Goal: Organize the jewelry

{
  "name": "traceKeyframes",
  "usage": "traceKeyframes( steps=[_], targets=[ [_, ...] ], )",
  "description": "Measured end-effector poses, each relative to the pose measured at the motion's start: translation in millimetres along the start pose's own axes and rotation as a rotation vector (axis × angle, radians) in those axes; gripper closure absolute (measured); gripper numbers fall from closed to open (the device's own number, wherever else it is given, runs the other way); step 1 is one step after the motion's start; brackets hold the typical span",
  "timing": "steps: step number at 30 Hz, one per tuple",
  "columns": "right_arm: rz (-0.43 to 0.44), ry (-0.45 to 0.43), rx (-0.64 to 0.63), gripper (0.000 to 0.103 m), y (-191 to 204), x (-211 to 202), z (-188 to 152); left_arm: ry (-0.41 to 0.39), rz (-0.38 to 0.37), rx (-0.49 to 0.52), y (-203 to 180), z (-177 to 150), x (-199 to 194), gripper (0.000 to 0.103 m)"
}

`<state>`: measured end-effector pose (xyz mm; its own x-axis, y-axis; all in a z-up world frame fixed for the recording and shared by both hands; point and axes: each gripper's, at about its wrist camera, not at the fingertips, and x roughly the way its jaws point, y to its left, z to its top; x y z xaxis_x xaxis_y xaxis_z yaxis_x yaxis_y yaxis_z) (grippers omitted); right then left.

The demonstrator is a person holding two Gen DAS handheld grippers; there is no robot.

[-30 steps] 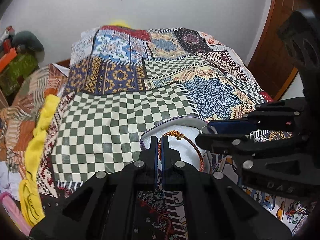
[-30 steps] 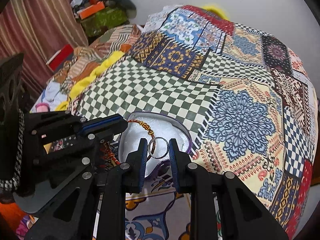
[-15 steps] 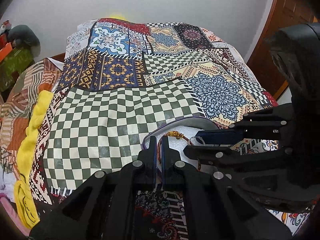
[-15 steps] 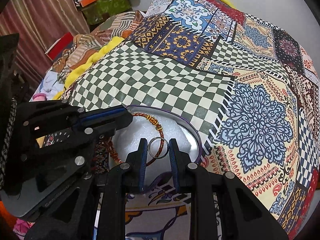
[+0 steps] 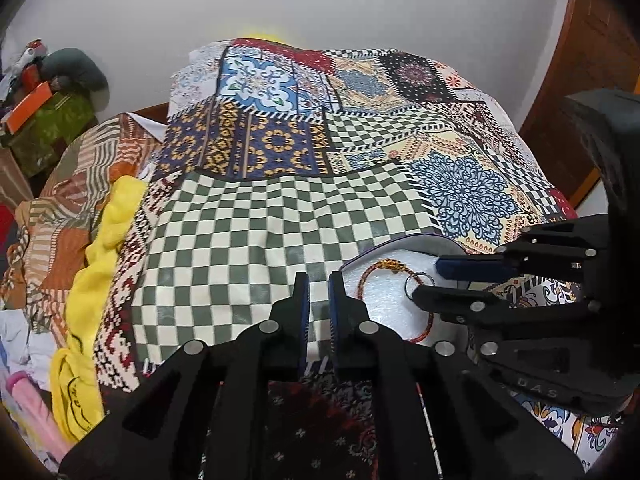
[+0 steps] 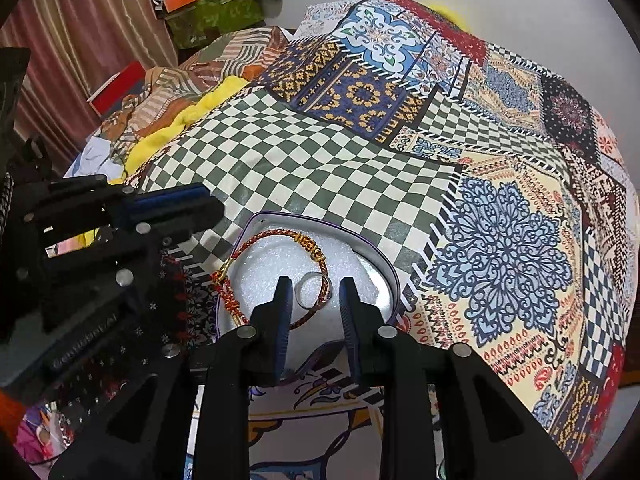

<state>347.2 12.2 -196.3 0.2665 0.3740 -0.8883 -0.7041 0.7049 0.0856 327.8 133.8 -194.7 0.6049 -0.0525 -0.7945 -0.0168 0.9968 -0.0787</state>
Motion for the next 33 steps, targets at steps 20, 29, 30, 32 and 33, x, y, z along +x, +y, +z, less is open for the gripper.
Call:
traceKeyframes(
  steps=[20,29,30,32,33],
  targets=[
    [-0.068,-0.146,0.001,0.071,11,-89,-26,-0.098,0.023,0.051,-27,-14,-88,0.069],
    [-0.136,-0.225,0.034,0.07,-3,-134,-61,-0.104,-0.035,0.086,-57,-33,-116,0.061],
    [-0.136,-0.224,0.038,0.07,-5,-137,-64,-0.102,-0.039,0.091,-60,-36,-117,0.061],
    [-0.151,-0.226,0.055,0.07,-14,-144,-75,-0.094,-0.052,0.102,-69,-40,-118,0.06],
    [-0.16,-0.226,0.059,0.07,-16,-146,-79,-0.09,-0.056,0.107,-72,-42,-118,0.06]
  ],
)
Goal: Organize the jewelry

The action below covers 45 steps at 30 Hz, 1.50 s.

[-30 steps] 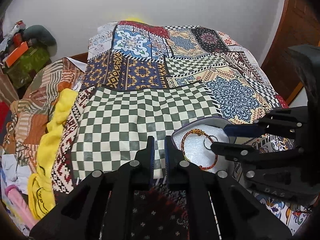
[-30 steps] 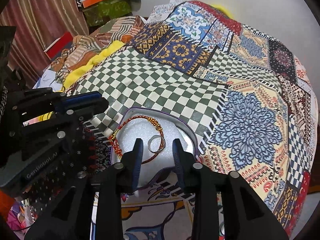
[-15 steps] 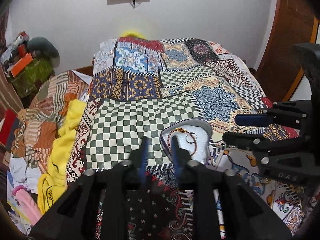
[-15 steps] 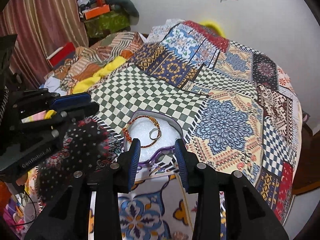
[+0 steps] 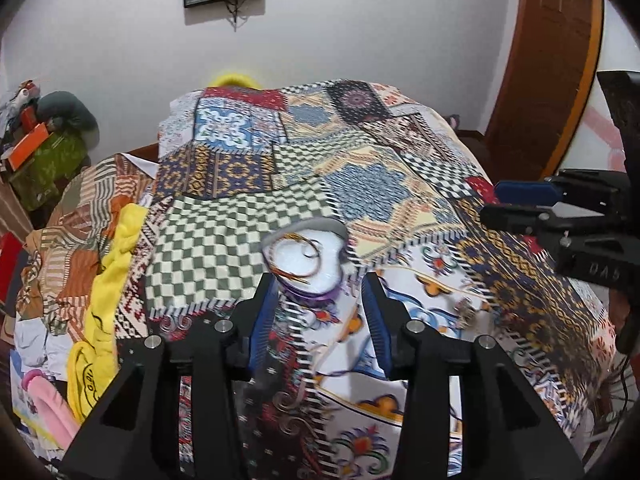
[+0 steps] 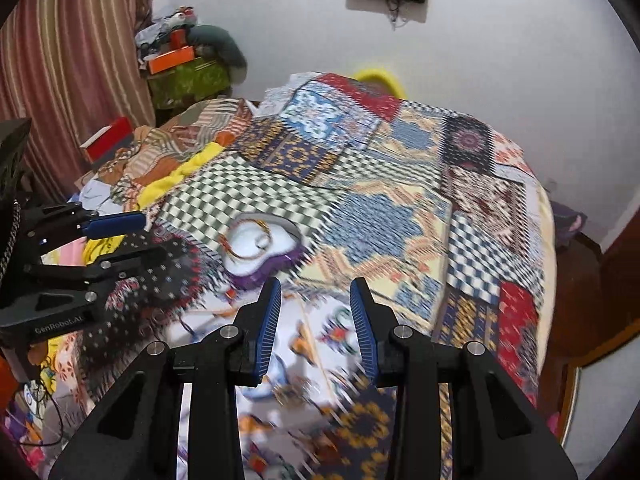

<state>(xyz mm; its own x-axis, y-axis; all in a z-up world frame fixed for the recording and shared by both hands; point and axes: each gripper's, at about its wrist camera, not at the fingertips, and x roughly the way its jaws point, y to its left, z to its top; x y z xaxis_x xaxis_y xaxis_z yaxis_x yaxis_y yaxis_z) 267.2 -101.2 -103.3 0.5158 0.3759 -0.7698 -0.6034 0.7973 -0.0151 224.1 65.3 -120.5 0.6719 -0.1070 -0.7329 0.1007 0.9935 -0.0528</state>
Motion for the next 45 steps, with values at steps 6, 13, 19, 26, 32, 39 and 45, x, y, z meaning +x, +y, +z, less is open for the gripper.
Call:
traceKeyframes(
  steps=[6,13,19,26,32,39,45],
  targets=[
    [-0.041,-0.008,0.044,0.07,-24,-20,-26,0.034,-0.031,0.02,-23,-8,5,0.06],
    [-0.043,0.033,0.067,0.07,-33,-22,-67,0.087,-0.09,0.052,-49,-28,9,0.06],
    [0.023,0.093,0.093,0.07,-29,-13,-98,0.128,-0.119,0.068,-62,-46,14,0.06],
    [0.051,0.114,0.084,0.07,-17,0,-111,0.166,-0.142,0.062,-68,-62,23,0.06],
    [0.037,0.121,0.048,0.072,-9,7,-113,0.176,-0.126,0.075,-71,-68,28,0.06],
    [0.04,0.116,0.065,0.093,-13,11,-113,0.177,-0.139,0.081,-75,-66,29,0.06],
    [0.041,0.1,0.085,0.094,-18,3,-112,0.17,-0.144,0.1,-82,-60,32,0.06]
  ],
)
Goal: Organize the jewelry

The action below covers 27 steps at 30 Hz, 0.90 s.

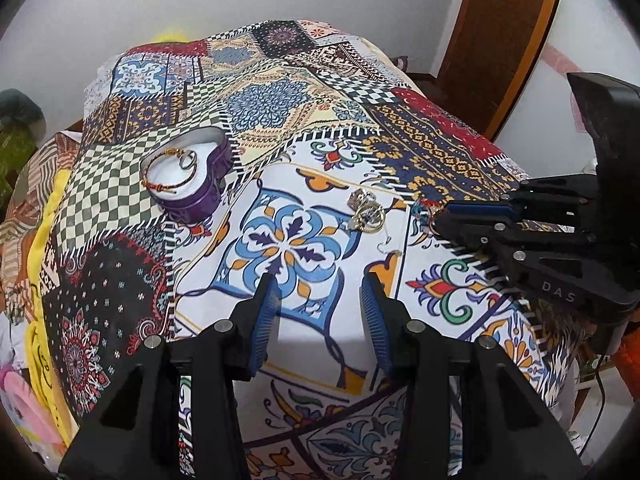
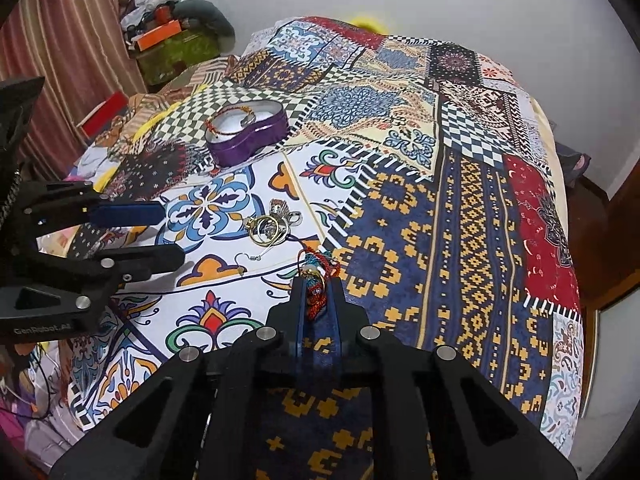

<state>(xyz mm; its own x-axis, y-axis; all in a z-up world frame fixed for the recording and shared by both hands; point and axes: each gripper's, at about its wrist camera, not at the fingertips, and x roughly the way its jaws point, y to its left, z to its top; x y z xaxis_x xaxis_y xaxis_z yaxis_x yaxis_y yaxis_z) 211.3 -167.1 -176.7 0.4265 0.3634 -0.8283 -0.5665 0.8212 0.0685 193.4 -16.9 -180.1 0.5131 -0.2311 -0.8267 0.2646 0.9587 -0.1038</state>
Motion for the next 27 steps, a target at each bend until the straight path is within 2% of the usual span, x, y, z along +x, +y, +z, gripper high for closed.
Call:
traceKeyframes(
  steps=[7,9,10,11,12,13,14,16,19,22,27],
  targets=[
    [-0.027,-0.021,0.012,0.094,-11,-10,-1,-0.015,-0.027,-0.044,7,14,6,0.06],
    [-0.01,-0.021,0.014,0.093,-12,-13,-1,-0.027,-0.038,-0.048,8,18,7,0.06],
    [-0.001,-0.02,0.016,0.091,-13,-14,-2,-0.027,-0.042,-0.044,7,20,9,0.06],
    [0.003,-0.023,0.014,0.085,-13,-15,-2,-0.028,-0.045,-0.037,6,22,11,0.061],
    [0.006,-0.026,0.012,0.08,-13,-16,-2,-0.03,-0.046,-0.031,5,24,13,0.063],
    [0.007,-0.031,0.008,0.069,-12,-16,-2,-0.027,-0.05,-0.025,3,25,15,0.068],
    [0.001,-0.041,0.005,0.064,-11,-17,-3,-0.018,-0.06,-0.017,1,27,18,0.076],
    [-0.016,-0.049,-0.005,0.064,-9,-15,-3,-0.003,-0.071,-0.009,-1,29,24,0.083],
    [-0.025,-0.055,-0.015,0.064,-6,-12,-2,0.006,-0.069,-0.023,-1,32,33,0.083],
    [-0.028,-0.053,-0.025,0.064,-2,-9,-1,0.02,-0.106,-0.053,1,33,40,0.084],
    [-0.004,-0.049,-0.021,0.064,-1,-3,1,0.009,-0.123,-0.053,-1,33,44,0.098]
  ],
)
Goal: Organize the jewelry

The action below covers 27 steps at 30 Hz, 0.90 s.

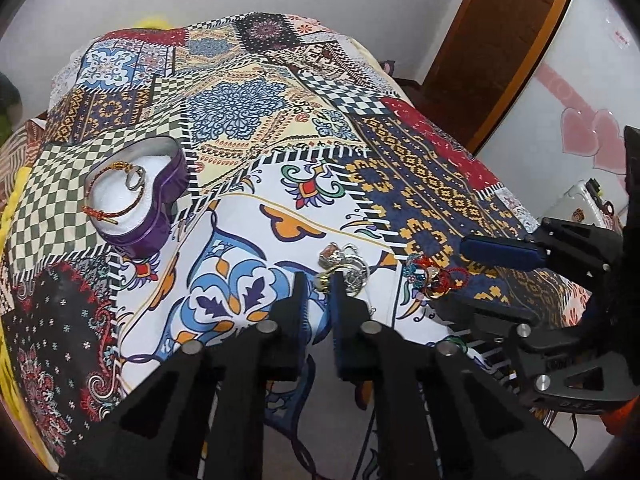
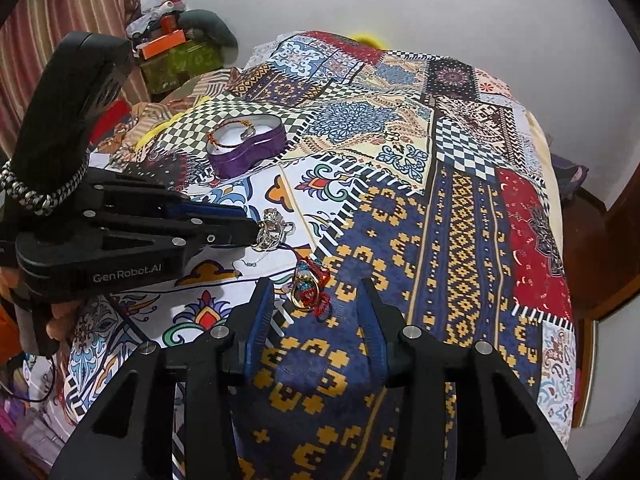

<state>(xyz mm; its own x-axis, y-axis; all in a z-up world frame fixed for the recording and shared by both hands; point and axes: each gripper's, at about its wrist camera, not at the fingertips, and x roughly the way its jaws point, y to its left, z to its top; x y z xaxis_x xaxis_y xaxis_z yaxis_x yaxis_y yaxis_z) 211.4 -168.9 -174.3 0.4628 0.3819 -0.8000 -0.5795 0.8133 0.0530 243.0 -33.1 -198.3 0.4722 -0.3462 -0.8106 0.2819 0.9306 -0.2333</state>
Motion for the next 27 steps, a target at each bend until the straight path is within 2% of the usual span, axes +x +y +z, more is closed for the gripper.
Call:
traceKeyframes(
  steps=[3,7,15,19,22,23,25,27],
  targets=[
    [0.01,0.003,0.004,0.064,0,3,2,-0.006,0.006,0.0,0,-1,-1,0.103],
    [0.016,0.007,-0.005,0.065,5,6,2,-0.024,0.018,-0.012,3,-3,-10,0.103],
    [-0.006,0.024,0.012,0.071,5,15,3,-0.059,0.056,0.028,1,-15,-36,0.103],
    [-0.025,0.027,-0.004,0.079,9,16,5,-0.033,0.062,0.04,3,-22,-39,0.103],
    [-0.027,0.027,-0.001,0.086,9,15,5,-0.012,0.087,0.033,5,-25,-39,0.097],
    [-0.025,0.027,0.003,0.089,8,15,5,-0.006,0.094,0.028,5,-25,-38,0.092],
    [-0.019,0.028,0.015,0.09,5,14,5,-0.003,0.108,0.02,6,-26,-38,0.083],
    [-0.017,0.025,0.03,0.09,1,12,5,-0.011,0.109,0.022,5,-25,-38,0.081]
  ],
)
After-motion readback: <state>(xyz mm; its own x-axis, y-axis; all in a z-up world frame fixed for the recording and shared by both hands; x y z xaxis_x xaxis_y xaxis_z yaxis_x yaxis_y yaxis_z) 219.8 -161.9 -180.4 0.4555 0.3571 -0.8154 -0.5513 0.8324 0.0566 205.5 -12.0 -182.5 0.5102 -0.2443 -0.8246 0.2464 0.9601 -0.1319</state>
